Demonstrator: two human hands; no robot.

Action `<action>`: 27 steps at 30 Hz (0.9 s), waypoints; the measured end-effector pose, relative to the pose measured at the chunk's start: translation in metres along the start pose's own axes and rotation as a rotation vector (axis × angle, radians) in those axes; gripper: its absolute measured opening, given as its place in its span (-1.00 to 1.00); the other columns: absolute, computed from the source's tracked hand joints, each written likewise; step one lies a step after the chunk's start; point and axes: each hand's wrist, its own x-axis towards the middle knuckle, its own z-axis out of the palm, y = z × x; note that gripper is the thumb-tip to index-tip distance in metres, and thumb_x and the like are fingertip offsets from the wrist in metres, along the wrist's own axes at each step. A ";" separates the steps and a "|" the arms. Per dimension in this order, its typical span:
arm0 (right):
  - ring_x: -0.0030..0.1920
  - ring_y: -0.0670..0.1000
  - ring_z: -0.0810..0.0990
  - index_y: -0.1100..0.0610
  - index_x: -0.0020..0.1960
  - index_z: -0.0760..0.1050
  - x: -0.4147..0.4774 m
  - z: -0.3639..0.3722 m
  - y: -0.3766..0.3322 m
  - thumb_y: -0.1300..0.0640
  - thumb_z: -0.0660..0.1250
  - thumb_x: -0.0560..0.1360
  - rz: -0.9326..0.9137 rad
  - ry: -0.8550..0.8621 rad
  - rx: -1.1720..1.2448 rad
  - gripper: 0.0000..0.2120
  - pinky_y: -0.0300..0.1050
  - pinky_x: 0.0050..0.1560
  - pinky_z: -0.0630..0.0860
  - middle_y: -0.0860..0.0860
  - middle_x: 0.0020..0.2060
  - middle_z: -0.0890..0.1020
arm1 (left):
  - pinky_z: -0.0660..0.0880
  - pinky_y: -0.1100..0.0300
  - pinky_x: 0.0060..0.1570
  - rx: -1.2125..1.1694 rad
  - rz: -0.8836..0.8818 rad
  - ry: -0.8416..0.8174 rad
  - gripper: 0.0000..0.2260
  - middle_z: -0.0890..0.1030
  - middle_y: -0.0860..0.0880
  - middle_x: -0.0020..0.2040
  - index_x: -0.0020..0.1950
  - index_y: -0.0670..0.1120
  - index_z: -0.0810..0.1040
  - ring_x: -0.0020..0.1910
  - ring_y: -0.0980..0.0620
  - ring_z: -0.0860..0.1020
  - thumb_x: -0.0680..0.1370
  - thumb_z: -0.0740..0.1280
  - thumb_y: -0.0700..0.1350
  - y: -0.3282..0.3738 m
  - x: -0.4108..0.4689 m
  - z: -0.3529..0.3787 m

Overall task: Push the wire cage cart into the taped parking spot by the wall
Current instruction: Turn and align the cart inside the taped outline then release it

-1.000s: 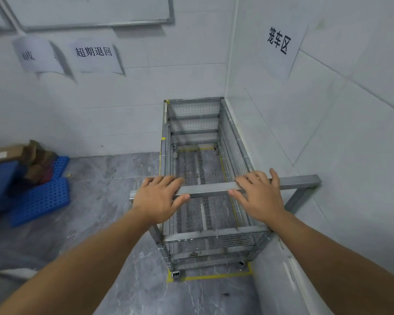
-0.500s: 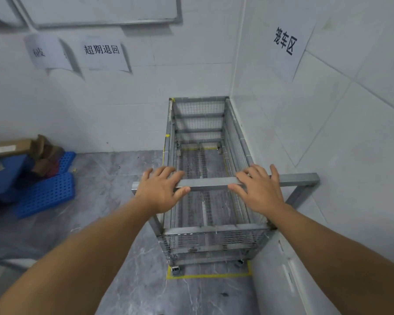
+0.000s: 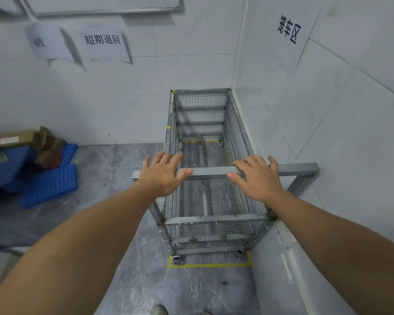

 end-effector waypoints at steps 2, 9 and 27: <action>0.45 0.00 0.23 -0.16 0.37 0.37 -0.002 -0.002 -0.003 -0.40 -0.17 0.54 0.016 -0.021 0.008 -0.40 0.34 0.46 -0.11 -0.10 0.35 0.43 | -0.07 -0.23 0.47 -0.019 0.003 0.017 -0.27 0.22 -0.03 0.55 0.59 0.08 0.03 0.55 -0.08 0.05 0.51 -0.25 0.42 0.002 -0.003 -0.001; 0.38 0.08 0.31 -0.06 0.25 0.44 -0.011 -0.008 -0.029 -0.28 -0.04 0.59 0.051 0.079 0.039 -0.54 0.36 0.46 -0.02 -0.02 0.26 0.49 | 0.07 -0.20 0.44 -0.055 0.029 0.102 -0.45 0.36 -0.06 0.47 0.54 0.05 0.18 0.45 -0.13 0.26 0.61 -0.08 0.27 0.003 -0.019 -0.011; 0.43 0.14 0.28 0.00 0.38 0.36 -0.132 -0.052 -0.152 -0.23 0.01 0.60 0.122 0.205 -0.028 -0.52 0.33 0.45 0.09 0.07 0.37 0.43 | 0.10 -0.15 0.43 -0.142 0.086 0.326 -0.47 0.34 -0.08 0.48 0.54 0.04 0.18 0.45 -0.14 0.26 0.61 -0.02 0.22 -0.027 -0.168 -0.053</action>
